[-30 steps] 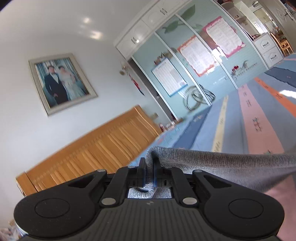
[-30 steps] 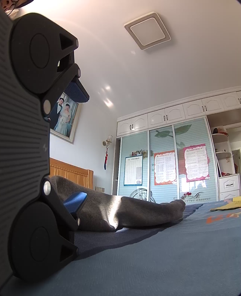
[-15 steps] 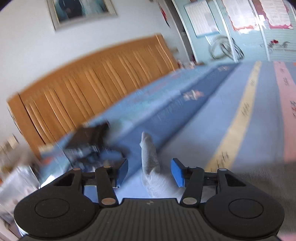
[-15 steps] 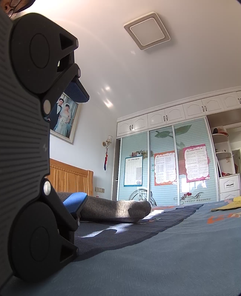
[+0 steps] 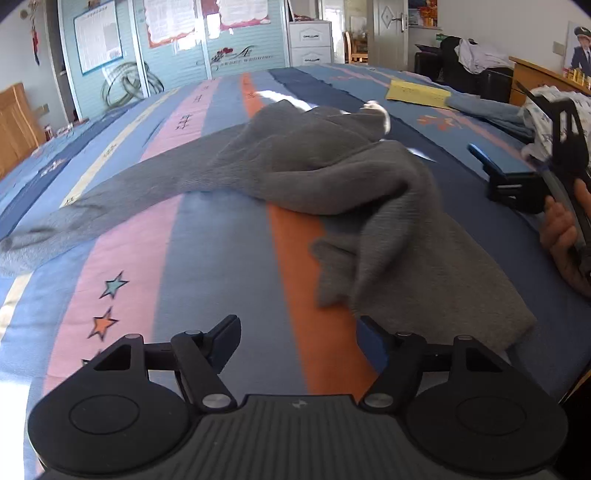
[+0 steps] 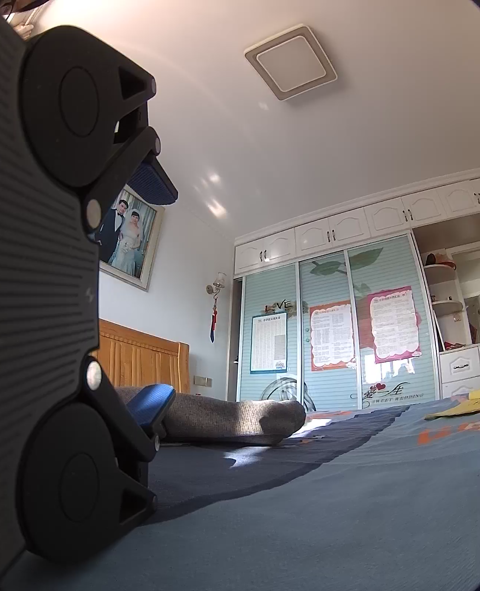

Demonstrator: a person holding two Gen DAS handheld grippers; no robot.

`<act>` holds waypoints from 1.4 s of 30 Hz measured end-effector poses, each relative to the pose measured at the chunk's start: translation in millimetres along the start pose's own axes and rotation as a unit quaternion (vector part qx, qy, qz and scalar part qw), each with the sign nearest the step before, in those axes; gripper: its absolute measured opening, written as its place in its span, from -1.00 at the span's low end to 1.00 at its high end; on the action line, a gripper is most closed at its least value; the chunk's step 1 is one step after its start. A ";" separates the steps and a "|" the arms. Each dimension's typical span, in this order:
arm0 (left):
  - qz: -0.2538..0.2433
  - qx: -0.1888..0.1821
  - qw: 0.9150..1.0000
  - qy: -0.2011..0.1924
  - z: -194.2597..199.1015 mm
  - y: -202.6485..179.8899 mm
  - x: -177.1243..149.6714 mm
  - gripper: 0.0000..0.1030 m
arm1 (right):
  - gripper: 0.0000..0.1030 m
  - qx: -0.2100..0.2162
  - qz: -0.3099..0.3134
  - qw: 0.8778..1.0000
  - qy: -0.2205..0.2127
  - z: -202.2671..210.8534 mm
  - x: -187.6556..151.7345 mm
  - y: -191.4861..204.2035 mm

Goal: Fold clothes

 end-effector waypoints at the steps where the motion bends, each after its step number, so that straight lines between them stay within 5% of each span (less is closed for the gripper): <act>1: 0.018 -0.009 1.000 -0.002 -0.6 0.8 -1.0 0.39 | 0.99 0.000 -0.001 1.000 0.004 -0.1 -0.1 -0.1; 6: 0.083 -0.018 0.996 -0.028 10.3 16.4 2.3 0.39 | 1.00 -0.012 -0.014 0.998 0.058 -7.5 -3.3 2.8; 8: 0.089 -0.017 0.995 -0.035 15.9 17.8 2.4 0.40 | 1.00 -0.047 0.020 0.994 0.100 -15.9 -9.6 14.7; 11: 0.097 -0.019 0.994 -0.046 23.4 17.4 2.6 0.42 | 1.00 -0.118 0.092 0.977 0.153 -28.2 -27.2 38.3; 15: 0.104 -0.019 0.993 -0.052 26.8 17.9 5.4 0.47 | 1.00 -0.142 0.129 0.962 0.196 -36.5 -45.6 46.0; 22: 0.013 -0.043 0.998 -0.037 18.7 5.6 13.6 0.47 | 1.00 -0.166 0.182 0.949 0.196 -37.7 -61.4 54.3; 28: 0.095 0.000 0.993 -0.065 22.4 54.9 21.0 0.45 | 1.00 -0.145 0.155 0.959 0.187 -29.6 -53.4 47.5; 31: 0.075 0.014 0.996 -0.053 16.3 51.4 19.8 0.41 | 1.00 -0.154 0.172 0.953 0.194 -33.9 -54.7 52.5; 33: 0.056 0.023 0.996 -0.060 17.1 42.1 19.6 0.40 | 1.00 -0.182 0.241 0.933 0.194 -38.2 -65.9 65.7; 34: 0.054 0.023 0.996 -0.066 19.3 39.2 19.5 0.40 | 1.00 -0.198 0.296 0.914 0.195 -41.9 -75.5 76.4; 38: 0.065 0.011 0.994 -0.092 31.9 34.1 16.9 0.41 | 1.00 -0.290 0.500 0.799 0.164 -59.3 -127.8 112.0; 39: 0.070 0.005 0.993 -0.096 35.1 33.7 15.8 0.42 | 1.00 -0.307 0.508 0.790 0.154 -62.9 -131.4 112.2; 40: 0.075 -0.001 0.992 -0.100 38.4 33.6 14.7 0.42 | 1.00 -0.309 0.491 0.800 0.154 -66.3 -128.2 108.2; 42: 0.085 -0.015 0.990 -0.109 44.8 34.4 12.8 0.45 | 1.00 -0.298 0.404 0.848 0.166 -72.0 -108.7 91.4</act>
Point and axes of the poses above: each gripper's, at about its wrist camera, not at the fingertips, and z roughly against the way its jaws point, y to its left, x to its top, the point moved 1 cm from there along -z, roughly the way its jaws point, and after that the axes turned 11 degrees about -x, right-handed, at the moved point
